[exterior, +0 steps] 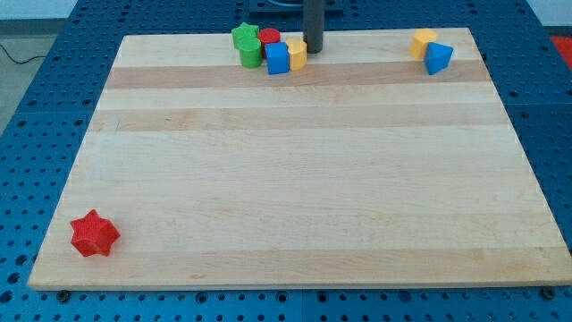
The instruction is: Slide the red star towards the group of blocks
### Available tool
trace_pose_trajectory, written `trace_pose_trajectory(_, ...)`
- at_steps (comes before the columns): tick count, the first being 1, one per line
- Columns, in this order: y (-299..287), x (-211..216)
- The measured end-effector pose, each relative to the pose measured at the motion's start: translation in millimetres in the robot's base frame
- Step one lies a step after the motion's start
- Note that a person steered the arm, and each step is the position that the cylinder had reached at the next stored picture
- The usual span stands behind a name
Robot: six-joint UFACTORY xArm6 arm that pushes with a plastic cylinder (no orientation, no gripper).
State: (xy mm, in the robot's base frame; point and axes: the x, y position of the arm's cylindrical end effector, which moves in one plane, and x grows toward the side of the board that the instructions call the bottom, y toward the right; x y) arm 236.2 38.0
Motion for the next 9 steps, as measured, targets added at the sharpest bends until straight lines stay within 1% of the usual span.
trace_pose_trajectory(1, 40, 43)
trace_pose_trajectory(2, 24, 118)
trace_pose_trajectory(3, -57, 151)
trace_pose_trajectory(4, -109, 227)
trace_pose_trajectory(5, -162, 317)
trace_pose_trajectory(6, -248, 364)
trace_pose_trajectory(7, -308, 382)
trace_pose_trajectory(8, -342, 379)
trace_pose_trajectory(9, -318, 372)
